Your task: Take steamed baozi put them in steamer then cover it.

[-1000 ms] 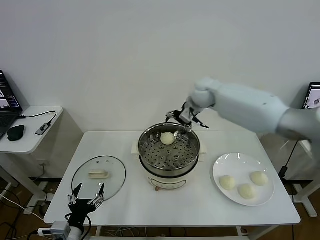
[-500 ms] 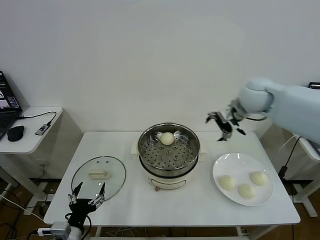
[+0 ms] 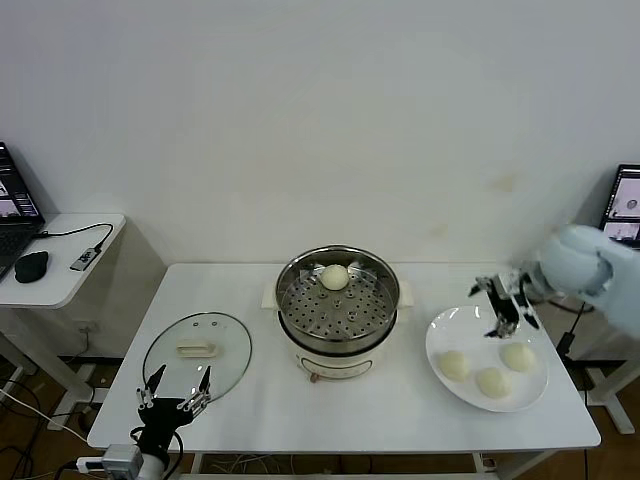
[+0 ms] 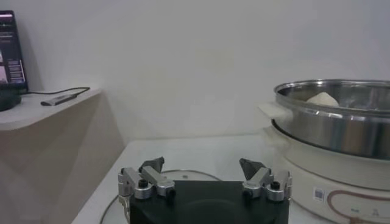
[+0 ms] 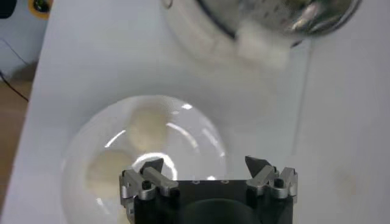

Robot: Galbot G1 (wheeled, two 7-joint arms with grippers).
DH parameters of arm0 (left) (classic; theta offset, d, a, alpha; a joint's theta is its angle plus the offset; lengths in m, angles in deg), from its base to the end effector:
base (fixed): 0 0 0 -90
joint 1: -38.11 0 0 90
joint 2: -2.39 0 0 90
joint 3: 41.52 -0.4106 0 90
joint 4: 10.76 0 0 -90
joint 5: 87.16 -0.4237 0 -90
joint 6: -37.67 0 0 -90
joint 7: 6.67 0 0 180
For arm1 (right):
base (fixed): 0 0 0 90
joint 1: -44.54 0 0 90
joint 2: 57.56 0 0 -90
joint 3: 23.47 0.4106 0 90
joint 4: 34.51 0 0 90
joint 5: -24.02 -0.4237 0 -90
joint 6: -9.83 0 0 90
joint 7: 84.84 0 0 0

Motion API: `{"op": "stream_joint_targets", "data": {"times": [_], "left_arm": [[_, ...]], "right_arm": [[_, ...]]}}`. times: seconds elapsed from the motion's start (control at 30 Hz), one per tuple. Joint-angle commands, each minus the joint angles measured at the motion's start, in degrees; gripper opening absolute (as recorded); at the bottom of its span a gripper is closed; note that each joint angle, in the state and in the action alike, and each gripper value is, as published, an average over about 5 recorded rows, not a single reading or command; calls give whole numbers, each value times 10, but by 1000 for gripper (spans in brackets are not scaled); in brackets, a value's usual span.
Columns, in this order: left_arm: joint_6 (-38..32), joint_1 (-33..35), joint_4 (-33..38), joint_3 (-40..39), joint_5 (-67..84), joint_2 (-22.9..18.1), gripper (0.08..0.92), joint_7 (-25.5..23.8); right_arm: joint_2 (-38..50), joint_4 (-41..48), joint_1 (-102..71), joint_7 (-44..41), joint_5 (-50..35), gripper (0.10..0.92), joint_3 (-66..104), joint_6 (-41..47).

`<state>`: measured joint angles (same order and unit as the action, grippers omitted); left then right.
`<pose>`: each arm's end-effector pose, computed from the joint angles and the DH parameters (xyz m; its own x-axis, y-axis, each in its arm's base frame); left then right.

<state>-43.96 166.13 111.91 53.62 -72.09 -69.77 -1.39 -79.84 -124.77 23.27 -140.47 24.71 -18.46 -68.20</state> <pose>0.1792 0.0861 -0.3475 -0.9725 -0.0061 0.2327 0.0080 0.9982 0.0599 0.5218 -0.2181 -0.1634 -0.3007 -0.1209 0.9460 -0.9387 -0.1378 -0.3160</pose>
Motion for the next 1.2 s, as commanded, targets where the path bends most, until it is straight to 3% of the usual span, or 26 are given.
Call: {"op": "stream_joint_targets", "data": {"times": [0.03,0.77,1.2], "left_arm": [[0,0,0,-1,-1,-1,823,0],[0,-2,-11,8,-2,-5,823,-1],[0,-9,-22,10,1,-4,823,-1]], "right_arm": [[1,18,-186,-3,49,823,148,4],[-129,124,-162,-11,58,823,113,-30],[-162,155,-159,-20,75,816,95,-24]]}}
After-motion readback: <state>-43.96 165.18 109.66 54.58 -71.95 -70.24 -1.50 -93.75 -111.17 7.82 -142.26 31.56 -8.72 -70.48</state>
